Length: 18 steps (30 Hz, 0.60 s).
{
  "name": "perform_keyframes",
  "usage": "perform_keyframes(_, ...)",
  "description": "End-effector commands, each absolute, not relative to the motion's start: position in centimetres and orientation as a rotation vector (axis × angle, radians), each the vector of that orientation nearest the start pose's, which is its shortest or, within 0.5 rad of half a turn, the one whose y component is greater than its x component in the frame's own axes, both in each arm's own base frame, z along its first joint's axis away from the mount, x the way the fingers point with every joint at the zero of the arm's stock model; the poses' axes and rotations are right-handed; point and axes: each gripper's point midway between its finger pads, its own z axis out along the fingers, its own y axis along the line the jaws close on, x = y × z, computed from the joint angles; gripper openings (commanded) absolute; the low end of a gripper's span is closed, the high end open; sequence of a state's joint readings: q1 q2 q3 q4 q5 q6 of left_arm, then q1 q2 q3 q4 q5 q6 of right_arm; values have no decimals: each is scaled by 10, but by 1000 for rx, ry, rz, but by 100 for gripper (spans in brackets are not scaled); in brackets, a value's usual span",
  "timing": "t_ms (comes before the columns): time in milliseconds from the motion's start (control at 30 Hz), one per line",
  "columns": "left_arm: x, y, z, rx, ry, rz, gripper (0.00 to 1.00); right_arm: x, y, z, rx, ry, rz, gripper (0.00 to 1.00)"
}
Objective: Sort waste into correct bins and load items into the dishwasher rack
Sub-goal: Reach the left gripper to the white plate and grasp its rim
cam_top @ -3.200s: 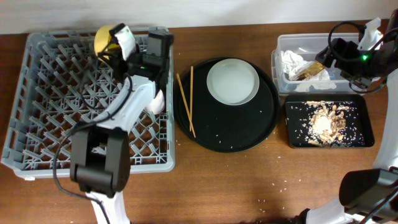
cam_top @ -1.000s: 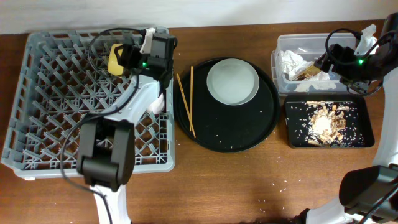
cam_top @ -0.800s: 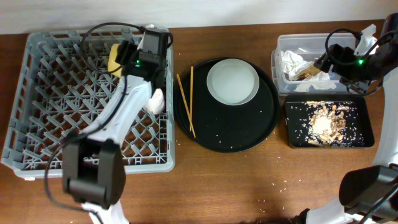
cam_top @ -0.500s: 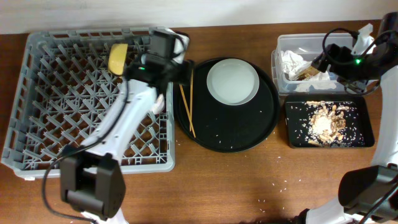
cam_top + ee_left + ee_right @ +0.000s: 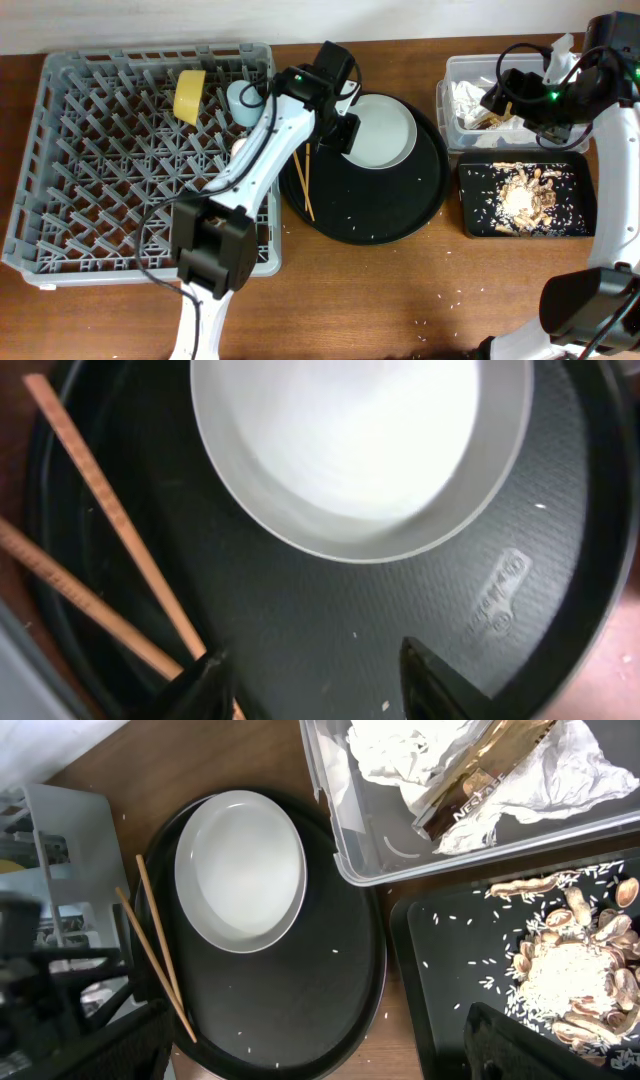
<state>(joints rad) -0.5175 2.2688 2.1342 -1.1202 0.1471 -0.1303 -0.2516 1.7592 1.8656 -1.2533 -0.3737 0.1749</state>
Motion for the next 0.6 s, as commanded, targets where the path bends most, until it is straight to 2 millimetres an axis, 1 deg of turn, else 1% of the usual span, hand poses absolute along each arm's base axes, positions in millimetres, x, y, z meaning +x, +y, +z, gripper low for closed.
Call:
perform_keyframes(0, 448, -276, 88, 470, 2855, -351, 47, 406, -39, 242, 444, 2640, 465, 94)
perform_keyframes(67, 453, -270, 77, 415, 2874, -312, 46, 405, -39, 242, 445, 2642, 465, 94)
perform_keyframes(133, 460, -264, 74, 384, 2863, -266, 41, 405, -39, 242, 445, 2643, 466, 94)
perform_keyframes(233, 476, -258, 76, 318, 2807, -191, 35, 405, -39, 242, 445, 2643, 466, 94)
perform_keyframes(267, 480, -258, 77, 305, 2792, -185, 31, 405, -39, 242, 446, 2644, 467, 94)
perform_keyframes(333, 484, -260, 78, 301, 2772, -191, 27, 404, -39, 241, 448, 2649, 467, 94)
perform_keyframes(400, 489, -261, 76, 278, 2761, -191, 26, 403, -38, 241, 450, 2653, 468, 94)
perform_keyframes(433, 490, -260, 73, 236, 2764, -183, 26, 403, -38, 241, 450, 2654, 468, 94)
perform_keyframes(567, 491, -261, 51, 219, 2792, -174, 26, 403, -38, 241, 450, 2653, 468, 94)
